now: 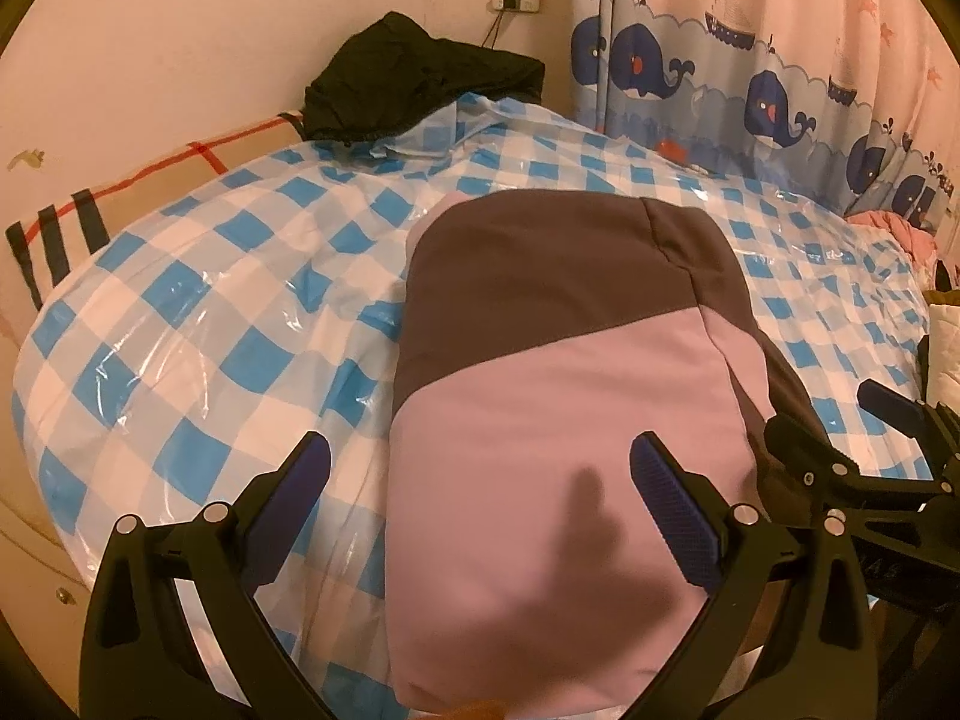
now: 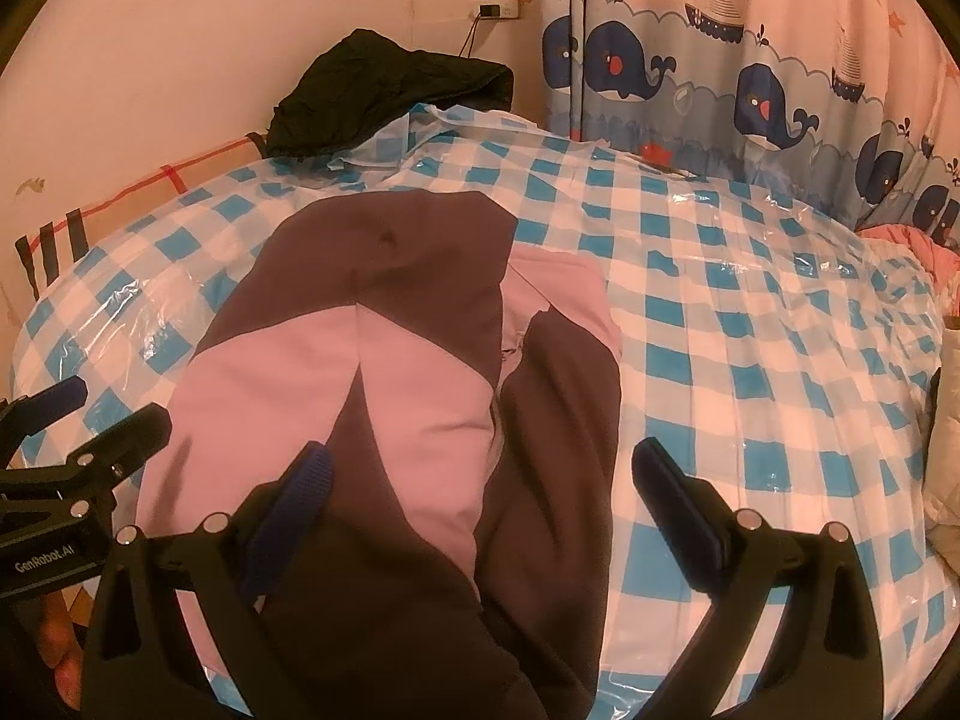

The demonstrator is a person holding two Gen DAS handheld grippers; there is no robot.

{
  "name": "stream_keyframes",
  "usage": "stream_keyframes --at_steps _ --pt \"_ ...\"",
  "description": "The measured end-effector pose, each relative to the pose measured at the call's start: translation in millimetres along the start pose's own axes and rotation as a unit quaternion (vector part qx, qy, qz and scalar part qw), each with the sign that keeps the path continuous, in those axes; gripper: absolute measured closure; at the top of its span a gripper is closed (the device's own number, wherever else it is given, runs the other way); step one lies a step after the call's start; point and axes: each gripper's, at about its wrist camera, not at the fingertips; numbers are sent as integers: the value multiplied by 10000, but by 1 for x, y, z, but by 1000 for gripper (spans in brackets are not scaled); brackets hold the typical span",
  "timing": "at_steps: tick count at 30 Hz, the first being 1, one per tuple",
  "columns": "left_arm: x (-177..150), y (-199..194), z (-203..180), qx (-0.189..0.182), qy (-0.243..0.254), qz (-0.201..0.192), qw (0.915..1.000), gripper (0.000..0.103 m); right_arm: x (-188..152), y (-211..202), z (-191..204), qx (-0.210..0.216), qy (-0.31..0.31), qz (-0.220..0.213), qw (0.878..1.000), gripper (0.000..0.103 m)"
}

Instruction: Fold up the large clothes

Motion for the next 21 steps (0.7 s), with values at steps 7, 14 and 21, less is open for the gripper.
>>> stream_keyframes --at_steps 7,14,21 --pt "0 2 -1 21 15 9 10000 7 0 0 1 -7 -3 2 10000 7" --pt "1 2 0 19 11 6 10000 7 0 0 1 -7 -3 6 10000 7" --pt "2 3 5 29 -12 -7 10000 7 -2 2 2 24 -16 29 10000 7"
Point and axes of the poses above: each gripper's, at about its wrist camera, not at the fingertips, and y roughly the way its jaws point, z to its left, x to its top, and after that the axes turned 2 degrees about y, right-handed
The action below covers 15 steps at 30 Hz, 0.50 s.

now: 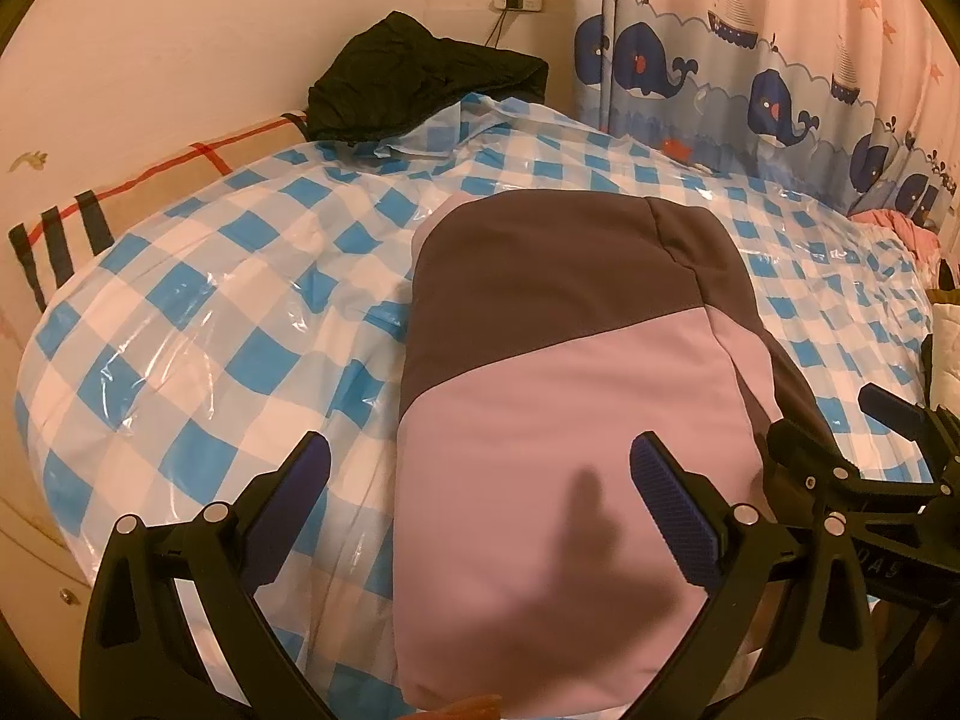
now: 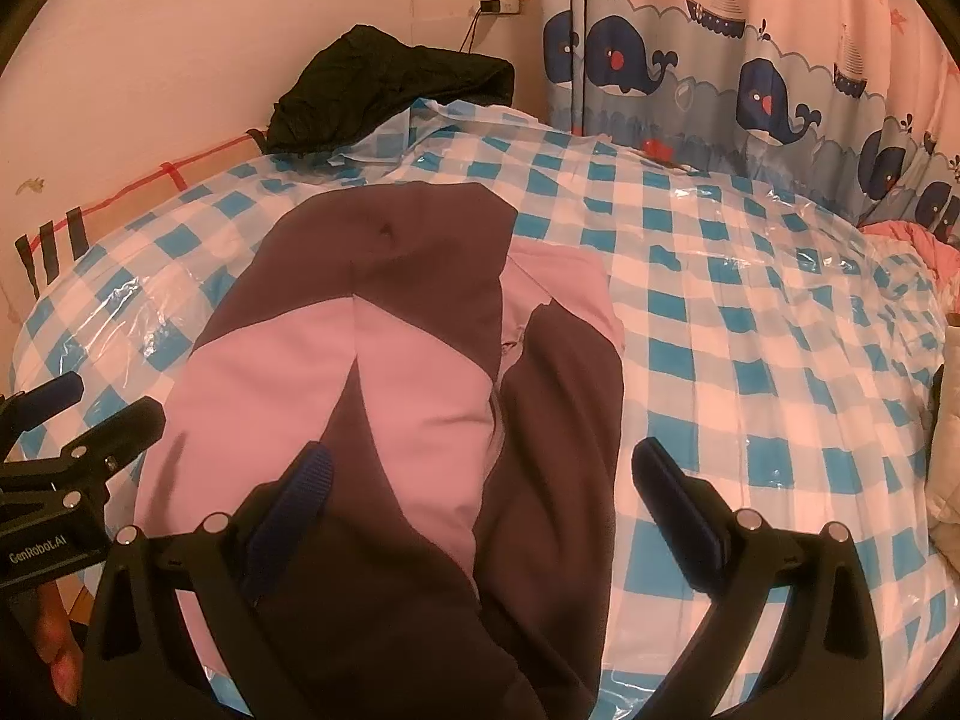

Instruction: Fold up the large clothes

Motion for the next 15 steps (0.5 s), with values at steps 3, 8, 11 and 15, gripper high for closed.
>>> stream_keyframes --at_steps 3,8,11,15 --pt "0 0 0 3 2 -2 10000 7 -1 0 0 2 -2 -1 10000 7" --pt "0 0 0 6 2 -4 10000 7 -1 0 1 3 -3 1 10000 7" --pt "1 0 0 -5 2 -1 10000 7 0 0 1 -1 1 2 10000 7" --pt "1 1 1 -8 13 -10 10000 7 -1 0 1 -1 4 1 10000 7"
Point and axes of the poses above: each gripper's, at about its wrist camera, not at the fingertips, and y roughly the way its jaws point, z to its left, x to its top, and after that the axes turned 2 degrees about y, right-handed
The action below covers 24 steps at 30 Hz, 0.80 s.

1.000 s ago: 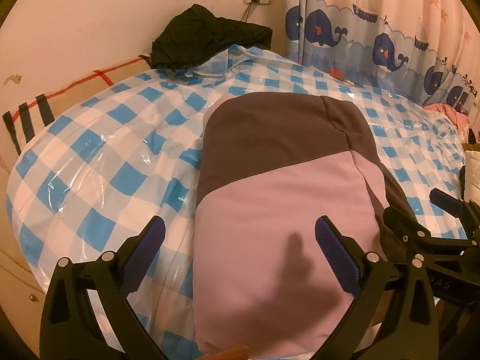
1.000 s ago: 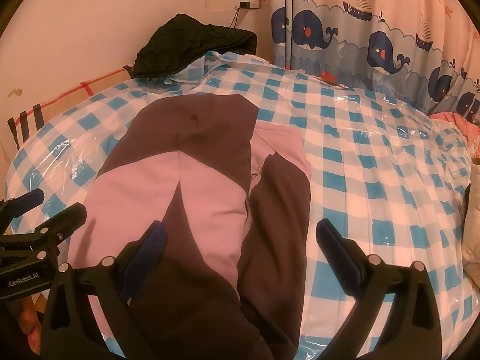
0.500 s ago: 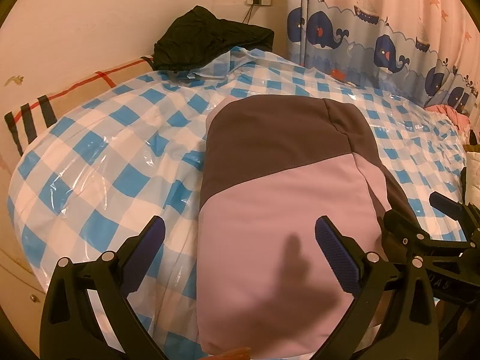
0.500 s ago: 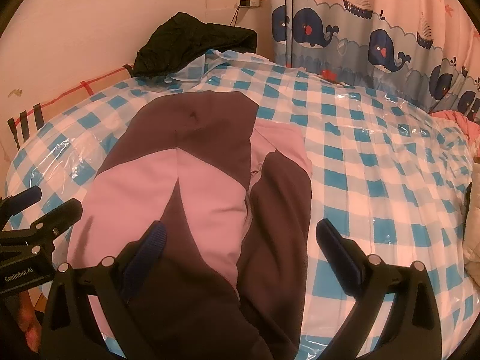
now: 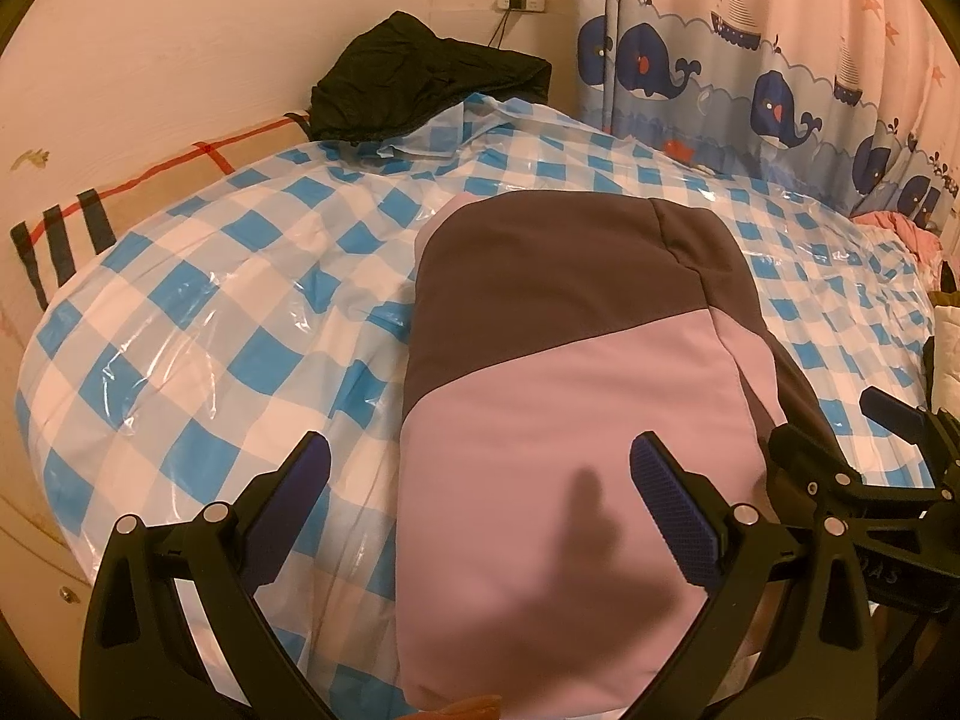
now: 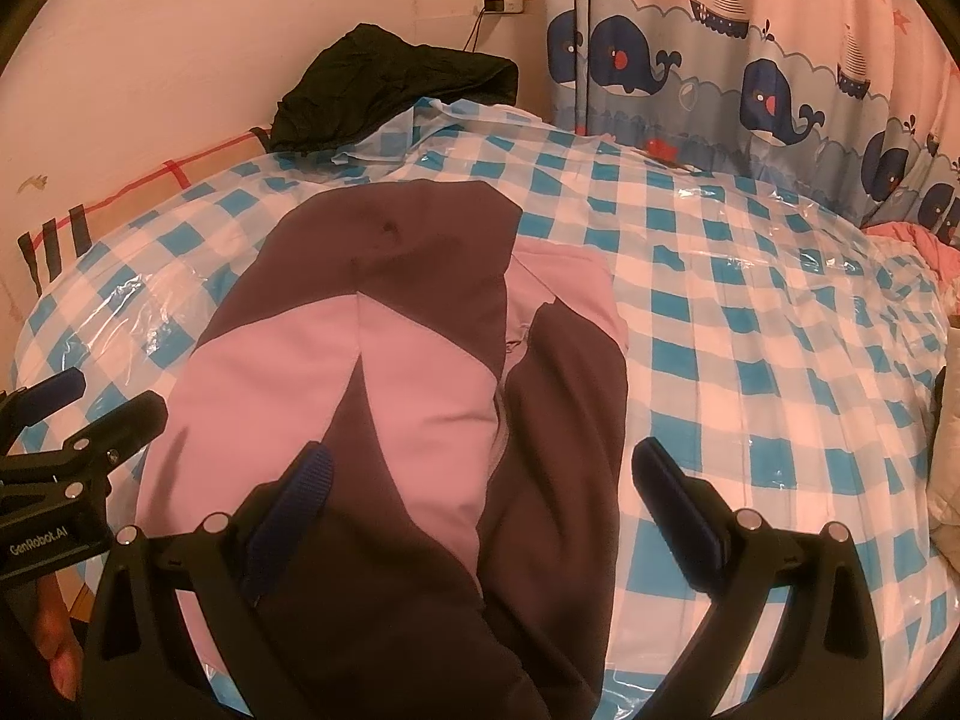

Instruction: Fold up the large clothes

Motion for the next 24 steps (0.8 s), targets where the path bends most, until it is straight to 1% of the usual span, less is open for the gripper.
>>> stream_keyframes --at_steps 10,14,17,19,24 --pt "3 -1 5 75 96 -47 9999 7 0 0 1 -9 5 1 10000 7" --pt "2 -5 0 145 208 -116 9996 7 0 0 1 -9 5 2 10000 7" --pt "2 -8 -1 197 198 -173 9995 7 0 0 1 -11 0 -4 10000 7" --pt "2 -7 -1 293 221 -131 9992 7 0 0 1 -11 3 5 10000 7" --pt "3 -5 0 249 184 -100 9995 7 0 0 1 -13 -1 1 10000 7"
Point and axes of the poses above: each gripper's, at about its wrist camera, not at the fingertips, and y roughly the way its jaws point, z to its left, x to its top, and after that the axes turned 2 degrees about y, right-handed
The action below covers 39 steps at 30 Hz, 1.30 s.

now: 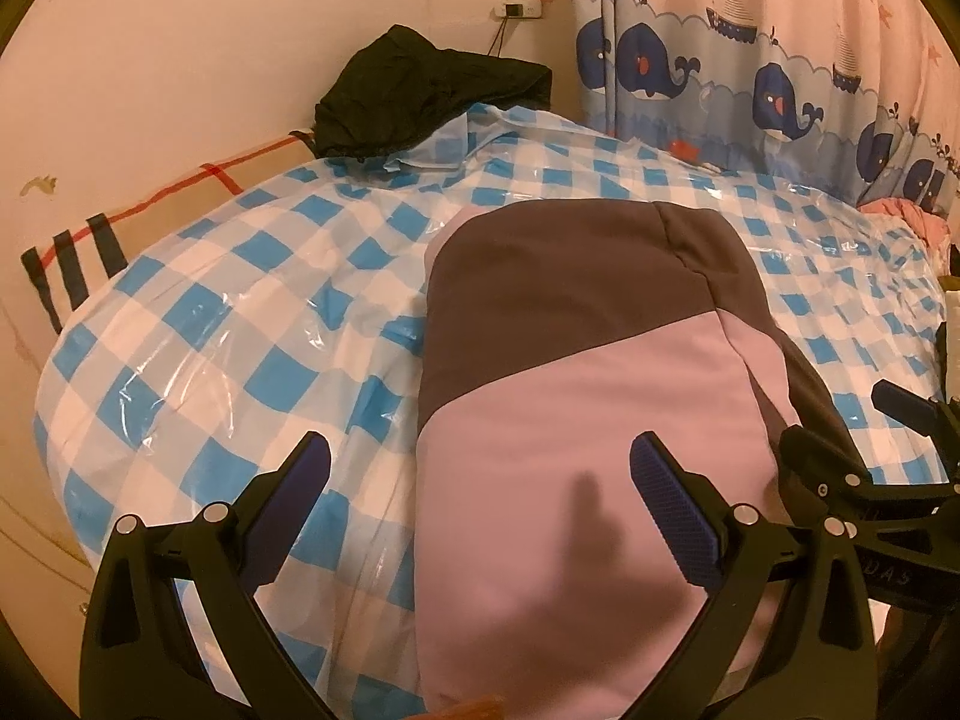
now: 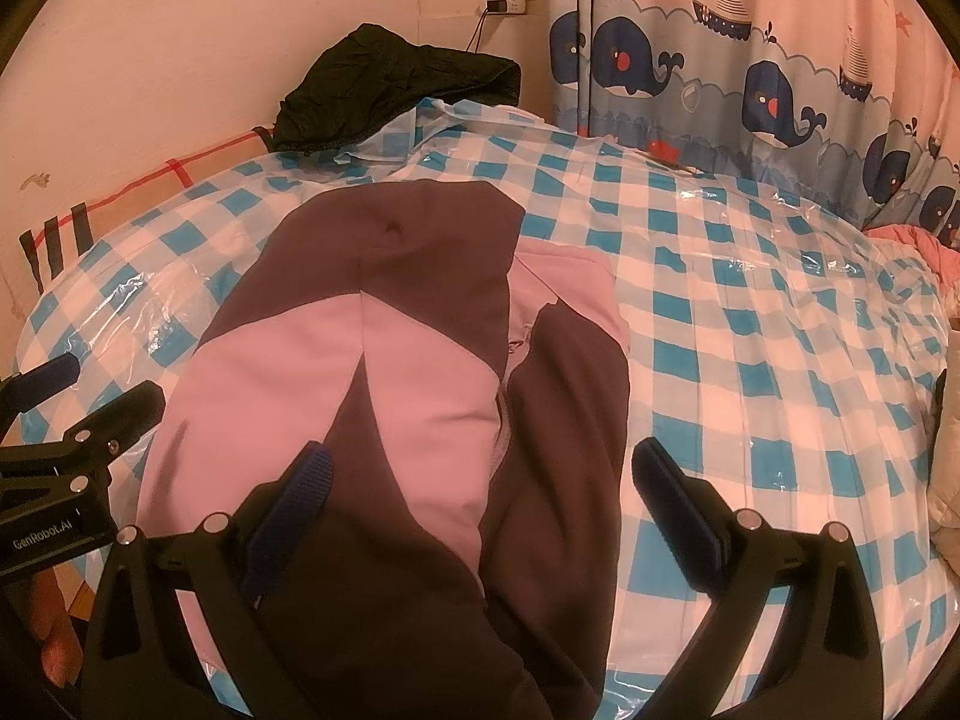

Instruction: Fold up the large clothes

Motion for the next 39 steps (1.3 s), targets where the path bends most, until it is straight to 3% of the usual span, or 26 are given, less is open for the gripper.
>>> stream_keyframes --at_steps 39 --pt "-7 4 -3 -79 -12 193 9998 7 0 1 2 -9 5 25 10000 7"
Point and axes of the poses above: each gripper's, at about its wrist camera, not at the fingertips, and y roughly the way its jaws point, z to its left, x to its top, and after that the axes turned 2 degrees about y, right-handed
